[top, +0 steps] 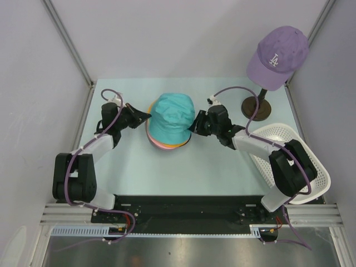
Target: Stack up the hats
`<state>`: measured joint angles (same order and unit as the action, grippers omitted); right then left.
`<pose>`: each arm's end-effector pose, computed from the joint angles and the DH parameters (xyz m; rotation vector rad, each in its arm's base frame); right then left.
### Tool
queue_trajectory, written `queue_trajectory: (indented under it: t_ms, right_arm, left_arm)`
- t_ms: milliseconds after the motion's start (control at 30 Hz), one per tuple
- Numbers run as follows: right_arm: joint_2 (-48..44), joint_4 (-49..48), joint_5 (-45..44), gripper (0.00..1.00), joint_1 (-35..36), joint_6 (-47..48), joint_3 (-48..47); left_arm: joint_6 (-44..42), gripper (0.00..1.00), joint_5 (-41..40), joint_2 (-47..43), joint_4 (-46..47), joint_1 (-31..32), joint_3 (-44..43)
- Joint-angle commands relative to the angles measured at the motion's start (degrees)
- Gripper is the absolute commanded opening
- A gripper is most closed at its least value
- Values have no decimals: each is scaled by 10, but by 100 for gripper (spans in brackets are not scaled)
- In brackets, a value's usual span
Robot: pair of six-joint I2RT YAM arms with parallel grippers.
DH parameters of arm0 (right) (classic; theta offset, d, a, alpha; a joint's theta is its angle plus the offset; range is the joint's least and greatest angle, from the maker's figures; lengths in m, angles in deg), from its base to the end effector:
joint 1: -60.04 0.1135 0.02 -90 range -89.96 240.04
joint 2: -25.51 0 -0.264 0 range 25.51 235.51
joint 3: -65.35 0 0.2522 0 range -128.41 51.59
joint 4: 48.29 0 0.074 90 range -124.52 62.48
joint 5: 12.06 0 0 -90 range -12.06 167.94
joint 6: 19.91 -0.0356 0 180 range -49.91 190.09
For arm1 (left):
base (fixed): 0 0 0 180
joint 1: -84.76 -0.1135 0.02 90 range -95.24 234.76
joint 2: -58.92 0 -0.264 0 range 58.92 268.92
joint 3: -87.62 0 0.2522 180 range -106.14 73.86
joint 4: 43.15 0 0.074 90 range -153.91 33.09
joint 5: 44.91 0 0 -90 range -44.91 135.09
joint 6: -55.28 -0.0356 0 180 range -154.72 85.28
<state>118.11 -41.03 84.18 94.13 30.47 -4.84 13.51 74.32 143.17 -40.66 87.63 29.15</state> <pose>0.2961 0.2051 0.2269 0.0367 2.2123 0.8674 0.3159 -0.0332 0.2249 -0.4669 2.0322 -1.0669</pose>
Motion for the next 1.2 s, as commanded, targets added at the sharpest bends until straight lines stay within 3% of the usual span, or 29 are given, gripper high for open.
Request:
queue_trajectory:
  t_ms: [0, 167, 367, 433, 600, 667, 800, 867, 1033, 1167]
  right_arm:
    - [27, 149, 65, 46, 55, 94, 24]
    - [-5, 188, 46, 59, 73, 127, 32]
    - [-158, 267, -3, 72, 65, 160, 72]
    - [-224, 284, -2, 75, 51, 161, 73]
    - [-283, 258, 42, 75, -43, 143, 34]
    - [-264, 232, 81, 75, -74, 132, 18]
    - [-195, 111, 129, 75, -104, 106, -18]
    - [-147, 75, 152, 74, -111, 96, -41]
    - [-39, -67, 192, 74, -135, 39, -82]
    - [23, -134, 247, 72, -151, 9, -104]
  left_arm:
    - [-50, 0, -22, 36, -56, 2, -15]
    - [-59, 0, -9, 78, -54, 2, -65]
    - [-115, 1, 24, 108, -74, 2, -146]
    - [-151, 6, 35, 106, -100, 1, -164]
    - [-197, 40, 31, 73, -158, 0, -200]
    - [-202, 58, 9, 51, -190, -5, -206]
    - [-198, 75, -57, -5, -231, -23, -193]
    - [-189, 77, -61, -28, -229, -43, -173]
    - [-118, 73, 83, -75, -120, -45, -64]
    - [-88, 73, 103, -102, -74, -42, 12]
